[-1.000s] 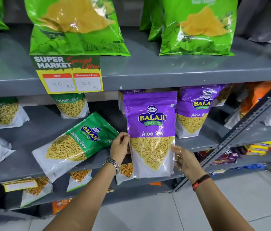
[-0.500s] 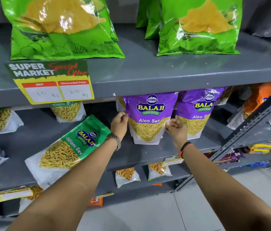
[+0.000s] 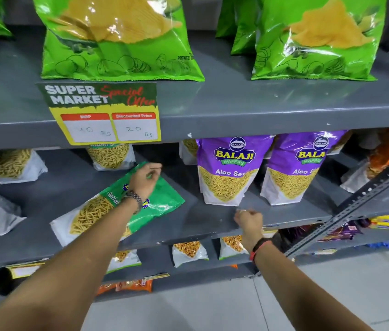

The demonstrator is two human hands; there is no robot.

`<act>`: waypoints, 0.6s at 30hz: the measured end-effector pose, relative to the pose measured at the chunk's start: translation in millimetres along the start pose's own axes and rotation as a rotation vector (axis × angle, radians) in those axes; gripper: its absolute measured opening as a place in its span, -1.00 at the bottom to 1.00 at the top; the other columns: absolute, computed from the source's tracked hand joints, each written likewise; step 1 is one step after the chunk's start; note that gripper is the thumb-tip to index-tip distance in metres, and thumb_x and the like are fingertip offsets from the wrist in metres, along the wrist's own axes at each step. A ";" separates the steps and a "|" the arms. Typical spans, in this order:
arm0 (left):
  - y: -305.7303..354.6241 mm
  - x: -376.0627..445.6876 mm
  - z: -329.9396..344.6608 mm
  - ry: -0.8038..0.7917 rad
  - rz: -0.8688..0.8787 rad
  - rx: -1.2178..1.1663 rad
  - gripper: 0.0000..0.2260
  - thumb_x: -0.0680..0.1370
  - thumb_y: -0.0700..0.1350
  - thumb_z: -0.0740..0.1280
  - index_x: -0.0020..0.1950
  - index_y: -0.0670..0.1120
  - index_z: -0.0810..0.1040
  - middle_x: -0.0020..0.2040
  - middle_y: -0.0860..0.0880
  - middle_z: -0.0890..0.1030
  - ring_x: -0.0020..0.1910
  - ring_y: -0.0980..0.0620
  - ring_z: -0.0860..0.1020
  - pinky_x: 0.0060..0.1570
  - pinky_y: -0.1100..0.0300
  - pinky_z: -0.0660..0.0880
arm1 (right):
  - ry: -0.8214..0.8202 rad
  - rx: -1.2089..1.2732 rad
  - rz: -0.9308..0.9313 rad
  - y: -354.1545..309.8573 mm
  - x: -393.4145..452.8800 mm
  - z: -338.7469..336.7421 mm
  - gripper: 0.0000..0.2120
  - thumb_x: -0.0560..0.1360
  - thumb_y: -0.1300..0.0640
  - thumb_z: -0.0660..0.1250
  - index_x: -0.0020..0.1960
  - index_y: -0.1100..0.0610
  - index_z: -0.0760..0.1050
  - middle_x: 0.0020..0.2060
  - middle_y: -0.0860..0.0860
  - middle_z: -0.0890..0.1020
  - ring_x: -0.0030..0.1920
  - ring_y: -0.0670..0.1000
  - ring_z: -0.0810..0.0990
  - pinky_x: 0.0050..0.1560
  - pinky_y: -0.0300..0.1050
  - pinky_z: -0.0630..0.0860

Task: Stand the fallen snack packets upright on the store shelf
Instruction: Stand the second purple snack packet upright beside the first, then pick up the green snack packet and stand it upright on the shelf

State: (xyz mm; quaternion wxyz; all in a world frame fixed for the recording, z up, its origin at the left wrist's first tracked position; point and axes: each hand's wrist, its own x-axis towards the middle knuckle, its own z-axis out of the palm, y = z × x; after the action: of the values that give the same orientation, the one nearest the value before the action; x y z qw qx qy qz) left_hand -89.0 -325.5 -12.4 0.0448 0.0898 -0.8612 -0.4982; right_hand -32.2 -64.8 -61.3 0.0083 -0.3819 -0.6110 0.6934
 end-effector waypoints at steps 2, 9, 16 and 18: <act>-14.6 2.2 -35.6 0.054 -0.008 0.048 -0.79 0.52 -0.26 0.24 0.10 -0.19 0.58 0.09 -0.19 0.66 0.09 -0.06 0.60 0.09 0.22 0.44 | -0.105 0.046 0.077 15.8 -21.0 20.3 -0.84 0.47 0.40 0.20 0.00 0.21 0.33 -0.09 0.18 0.48 -0.15 0.10 0.50 -0.05 -0.05 0.51; -77.8 5.8 -119.2 -0.095 -0.374 0.327 -0.78 0.53 -0.04 0.19 -0.07 -0.16 0.54 -0.03 -0.22 0.53 0.01 -0.12 0.49 0.01 0.09 0.39 | -0.590 -0.122 0.351 45.5 -105.5 112.9 -0.64 0.52 0.28 0.26 0.25 0.46 0.39 -0.10 0.25 0.61 -0.26 0.08 0.54 -0.25 -0.21 0.60; -96.0 4.7 -134.7 -0.285 -0.440 0.327 -0.55 0.51 0.10 0.25 0.18 -0.23 0.54 0.17 -0.19 0.59 0.16 -0.17 0.54 0.27 0.02 0.43 | -0.730 -0.131 0.475 59.3 -143.1 151.8 -0.67 0.55 0.30 0.18 0.29 0.41 0.35 -0.10 0.21 0.55 0.29 0.32 0.47 0.25 0.06 0.46; -94.9 2.3 -137.0 -0.284 -0.445 0.308 -0.61 0.50 0.09 0.27 0.08 -0.20 0.59 -0.01 -0.14 0.59 0.01 -0.11 0.57 0.17 0.10 0.46 | -0.705 -0.108 0.455 62.7 -144.7 154.6 -0.72 0.56 0.33 0.16 0.23 0.41 0.39 -0.18 0.18 0.56 0.09 0.28 0.60 0.00 -0.05 0.60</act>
State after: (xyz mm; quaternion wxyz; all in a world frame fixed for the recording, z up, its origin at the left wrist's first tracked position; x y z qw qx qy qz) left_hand -58.0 -488.7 -26.2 -0.2005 0.2113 -0.8835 -0.3669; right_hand 15.3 -279.9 -45.6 -0.3746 -0.2464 -0.5121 0.7326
